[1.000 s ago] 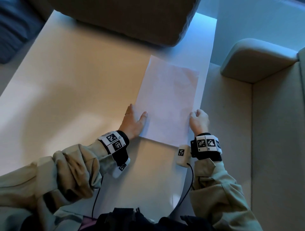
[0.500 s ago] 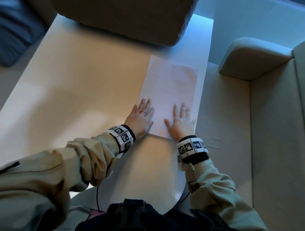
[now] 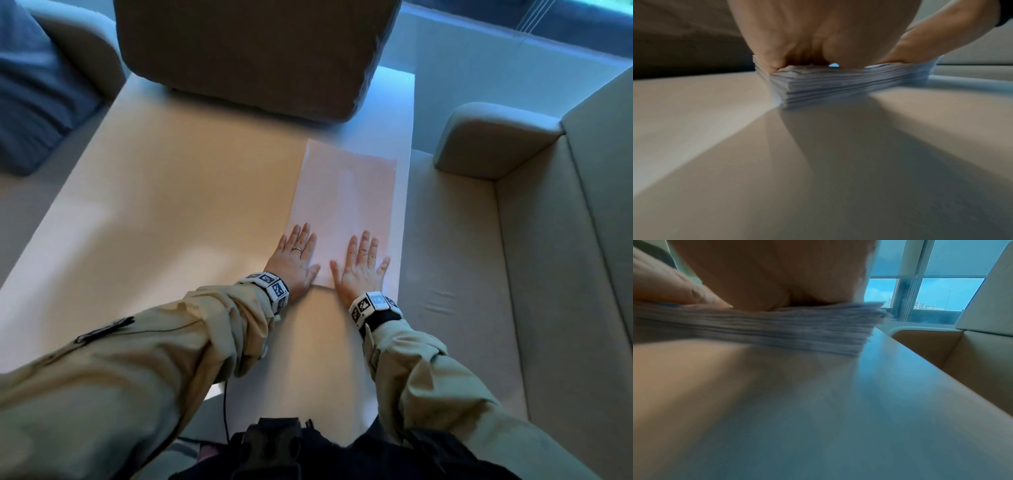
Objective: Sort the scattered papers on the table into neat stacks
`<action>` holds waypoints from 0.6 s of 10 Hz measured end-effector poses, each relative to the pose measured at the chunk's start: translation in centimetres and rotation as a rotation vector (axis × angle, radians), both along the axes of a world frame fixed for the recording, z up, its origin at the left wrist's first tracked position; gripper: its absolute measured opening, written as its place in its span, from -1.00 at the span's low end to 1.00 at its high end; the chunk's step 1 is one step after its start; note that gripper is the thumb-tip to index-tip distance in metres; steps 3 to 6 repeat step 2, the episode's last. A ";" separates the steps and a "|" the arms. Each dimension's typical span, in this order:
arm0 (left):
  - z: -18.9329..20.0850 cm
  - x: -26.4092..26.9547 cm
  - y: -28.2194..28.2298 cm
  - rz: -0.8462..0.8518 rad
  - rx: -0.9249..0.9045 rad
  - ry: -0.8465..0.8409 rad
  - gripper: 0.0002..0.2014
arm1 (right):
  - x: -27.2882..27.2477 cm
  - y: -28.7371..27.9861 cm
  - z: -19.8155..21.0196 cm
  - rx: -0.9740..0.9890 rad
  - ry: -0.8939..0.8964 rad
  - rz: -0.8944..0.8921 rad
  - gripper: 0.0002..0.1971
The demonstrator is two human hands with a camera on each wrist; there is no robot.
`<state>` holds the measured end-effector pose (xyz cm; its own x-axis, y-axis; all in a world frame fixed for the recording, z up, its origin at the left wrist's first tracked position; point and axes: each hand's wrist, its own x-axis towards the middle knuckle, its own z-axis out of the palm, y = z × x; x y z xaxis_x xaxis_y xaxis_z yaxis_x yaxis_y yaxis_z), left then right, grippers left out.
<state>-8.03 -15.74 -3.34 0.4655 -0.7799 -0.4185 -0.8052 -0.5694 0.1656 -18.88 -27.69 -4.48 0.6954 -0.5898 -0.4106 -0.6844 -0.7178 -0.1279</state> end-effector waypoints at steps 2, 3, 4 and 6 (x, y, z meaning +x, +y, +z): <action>1.8 1.0 0.0 -0.006 -0.014 0.068 -0.34 | 0.3 0.6 1.8 -0.055 -0.005 -0.031 -0.29; 1.8 1.0 0.0 -0.006 -0.014 0.068 -0.34 | 0.3 0.6 1.8 -0.055 -0.005 -0.031 -0.29; 1.8 1.0 0.0 -0.006 -0.014 0.068 -0.34 | 0.3 0.6 1.8 -0.055 -0.005 -0.031 -0.29; 1.8 1.0 0.0 -0.006 -0.014 0.068 -0.34 | 0.3 0.6 1.8 -0.055 -0.005 -0.031 -0.29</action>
